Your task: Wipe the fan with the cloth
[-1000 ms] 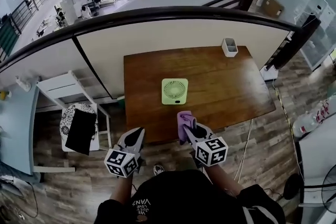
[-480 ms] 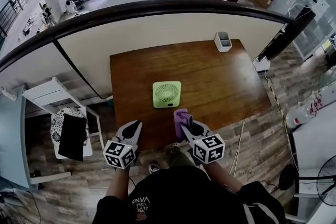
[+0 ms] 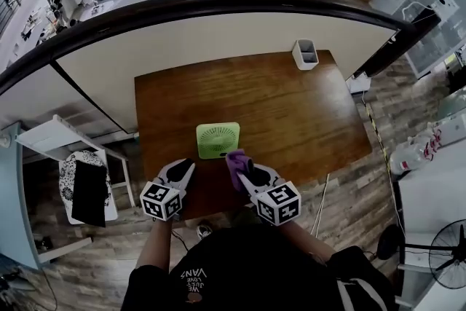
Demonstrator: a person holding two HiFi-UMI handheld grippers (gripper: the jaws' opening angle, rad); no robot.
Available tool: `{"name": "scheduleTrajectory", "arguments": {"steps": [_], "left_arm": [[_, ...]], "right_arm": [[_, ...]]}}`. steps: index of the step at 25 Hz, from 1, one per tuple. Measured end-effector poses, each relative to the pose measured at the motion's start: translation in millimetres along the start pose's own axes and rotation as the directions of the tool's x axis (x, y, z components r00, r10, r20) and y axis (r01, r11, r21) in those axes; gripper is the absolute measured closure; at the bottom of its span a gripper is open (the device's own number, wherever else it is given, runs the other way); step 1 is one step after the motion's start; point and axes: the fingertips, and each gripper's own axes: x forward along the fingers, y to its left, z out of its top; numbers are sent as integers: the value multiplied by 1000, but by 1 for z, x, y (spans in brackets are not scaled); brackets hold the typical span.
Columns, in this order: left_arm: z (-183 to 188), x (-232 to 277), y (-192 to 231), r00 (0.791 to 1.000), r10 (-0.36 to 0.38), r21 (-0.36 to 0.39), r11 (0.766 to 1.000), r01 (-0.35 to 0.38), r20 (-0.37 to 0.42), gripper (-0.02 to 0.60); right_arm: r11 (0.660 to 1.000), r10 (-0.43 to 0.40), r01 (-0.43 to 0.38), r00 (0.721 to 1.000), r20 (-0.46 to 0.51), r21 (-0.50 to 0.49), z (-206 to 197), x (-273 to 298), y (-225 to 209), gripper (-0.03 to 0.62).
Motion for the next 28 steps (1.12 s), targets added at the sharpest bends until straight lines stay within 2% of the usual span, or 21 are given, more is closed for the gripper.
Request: {"name": "scheduleTrajectory", "arguments": {"steps": [2, 4, 8, 12, 22, 25, 28], "left_arm": [[-6, 12, 7, 999, -12, -26, 1000, 11, -31, 442], [-13, 25, 14, 998, -21, -49, 999, 18, -62, 430], [-25, 44, 23, 992, -29, -25, 999, 26, -123, 420], [-34, 58, 30, 985, -27, -16, 1000, 25, -169, 382], [-39, 78, 25, 972, -107, -6, 994, 109, -210, 382], [-41, 82, 22, 970, -116, -12, 993, 116, -212, 387], [-41, 84, 23, 973, -90, -25, 996, 86, -212, 432]], "right_arm": [[1000, 11, -11, 1000, -8, 7, -1, 5, -2, 510], [1000, 20, -20, 1000, -16, 7, -2, 8, -5, 510], [999, 34, -34, 999, -26, 2, -3, 15, -11, 510], [999, 40, -40, 999, -34, -4, -4, 18, -17, 510], [998, 60, -61, 998, -30, -24, 3, 31, -20, 510], [996, 71, -73, 997, -28, -45, 8, 34, -19, 510], [995, 81, -82, 997, -17, -65, 16, 37, -18, 510]]}}
